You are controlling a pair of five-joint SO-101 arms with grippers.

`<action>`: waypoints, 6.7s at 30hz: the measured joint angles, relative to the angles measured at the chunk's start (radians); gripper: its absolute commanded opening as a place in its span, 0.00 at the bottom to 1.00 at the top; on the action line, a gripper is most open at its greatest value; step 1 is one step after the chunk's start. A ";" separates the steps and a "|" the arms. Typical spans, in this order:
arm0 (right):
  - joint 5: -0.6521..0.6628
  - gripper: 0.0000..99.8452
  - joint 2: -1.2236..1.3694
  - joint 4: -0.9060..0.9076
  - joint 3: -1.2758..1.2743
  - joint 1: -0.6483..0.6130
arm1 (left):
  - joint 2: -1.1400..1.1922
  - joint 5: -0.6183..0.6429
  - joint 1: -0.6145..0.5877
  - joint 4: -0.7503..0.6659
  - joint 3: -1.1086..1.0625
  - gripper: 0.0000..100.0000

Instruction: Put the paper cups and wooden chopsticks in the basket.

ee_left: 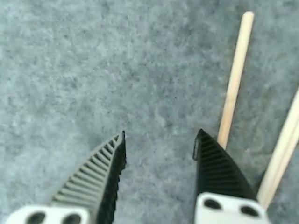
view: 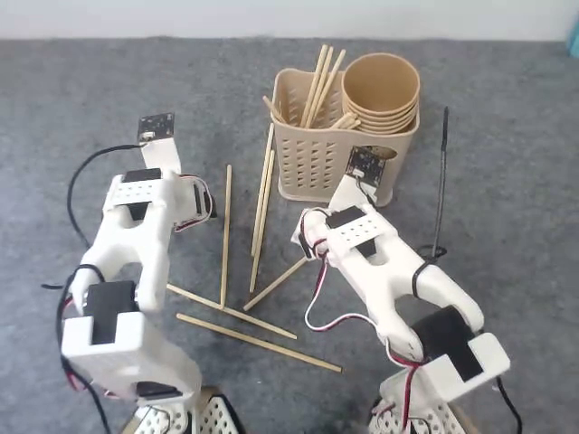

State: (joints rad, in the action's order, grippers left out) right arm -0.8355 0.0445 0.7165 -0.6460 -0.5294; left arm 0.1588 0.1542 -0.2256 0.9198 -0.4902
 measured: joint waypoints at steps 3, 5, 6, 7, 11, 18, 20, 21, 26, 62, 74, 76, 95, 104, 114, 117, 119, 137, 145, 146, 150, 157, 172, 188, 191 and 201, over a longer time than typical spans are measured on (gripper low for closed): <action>0.017 0.09 0.000 0.023 0.000 0.000 | 0.000 0.000 0.000 0.000 0.000 0.23; 0.031 0.01 0.000 0.028 0.000 0.003 | 0.000 0.000 0.000 0.000 0.000 0.23; 0.034 0.01 0.000 0.032 0.000 0.003 | 0.000 0.000 0.000 0.000 0.000 0.23; 0.041 0.02 0.000 0.037 0.000 0.003 | 0.000 0.000 0.000 0.000 0.000 0.23; 0.084 0.01 0.002 0.040 -0.014 0.023 | 0.000 0.000 0.000 0.000 0.000 0.23; 0.137 0.01 -0.068 0.192 -0.035 0.104 | 0.000 0.000 0.000 0.000 0.000 0.23; 0.158 0.01 -0.123 0.230 -0.041 0.144 | 0.000 0.000 0.000 0.000 0.000 0.23; 0.166 0.01 -0.155 0.252 -0.044 0.164 | 0.000 0.000 0.000 0.000 0.000 0.23; 0.235 0.01 -0.354 0.281 -0.135 0.272 | 0.000 0.000 0.000 0.000 0.000 0.23; 0.377 0.01 -1.416 -0.241 -0.974 0.520 | 0.391 -0.005 0.155 0.183 0.517 0.22; 0.377 0.01 -1.416 -0.241 -0.974 0.520 | 0.707 -0.002 0.161 0.537 1.060 0.02; 0.377 0.01 -1.416 -0.241 -0.974 0.522 | 0.721 -0.017 0.163 0.565 1.091 0.01; 0.377 0.01 -1.427 -0.252 -0.953 0.629 | 0.388 -0.055 0.153 0.749 1.138 0.01; 0.446 0.01 -1.427 -0.252 -0.721 0.629 | 0.098 -0.060 0.144 0.715 1.000 0.01; 0.480 0.01 -1.427 -0.256 -0.413 0.595 | -0.440 -0.055 0.071 0.330 0.367 0.02; 0.543 0.01 -1.427 -0.256 -0.313 0.509 | -0.551 -0.069 0.046 0.281 0.242 0.02; 0.589 0.01 -1.427 -0.290 -0.252 0.431 | -0.605 -0.069 0.028 0.255 0.180 0.02; 0.916 0.01 -0.910 -0.870 -0.063 0.152 | -1.106 -0.072 -0.184 0.002 -0.336 0.02; 0.916 0.01 -0.585 -0.922 0.068 0.152 | -1.217 -0.098 -0.203 -0.084 -0.483 0.02; 0.916 0.02 -0.566 -0.922 0.068 0.153 | -1.223 -0.100 -0.203 -0.086 -0.486 0.02; 0.916 0.16 -0.499 -0.921 0.068 0.152 | -1.231 -0.100 -0.203 -0.087 -0.486 0.02; 0.916 0.13 -0.462 -0.822 0.068 0.155 | -1.234 -0.101 -0.206 -0.106 -0.486 0.01; 0.746 0.01 -0.945 0.135 0.063 0.305 | -1.234 0.009 -0.192 -0.594 -0.489 0.01; 0.746 0.01 -0.990 0.018 -0.657 0.402 | -1.235 0.044 0.140 -1.327 -0.572 0.01; 0.744 0.01 -0.990 -0.149 -0.790 0.402 | -1.235 0.046 0.236 -1.327 -0.505 0.01; 0.744 0.01 -0.990 -0.278 -0.841 0.410 | -1.111 0.051 0.497 -1.298 -0.327 0.01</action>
State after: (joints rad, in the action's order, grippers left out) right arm -0.0913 -0.9452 0.4388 -1.4868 -0.1197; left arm -0.9521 0.2048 0.2716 -0.3782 -0.8170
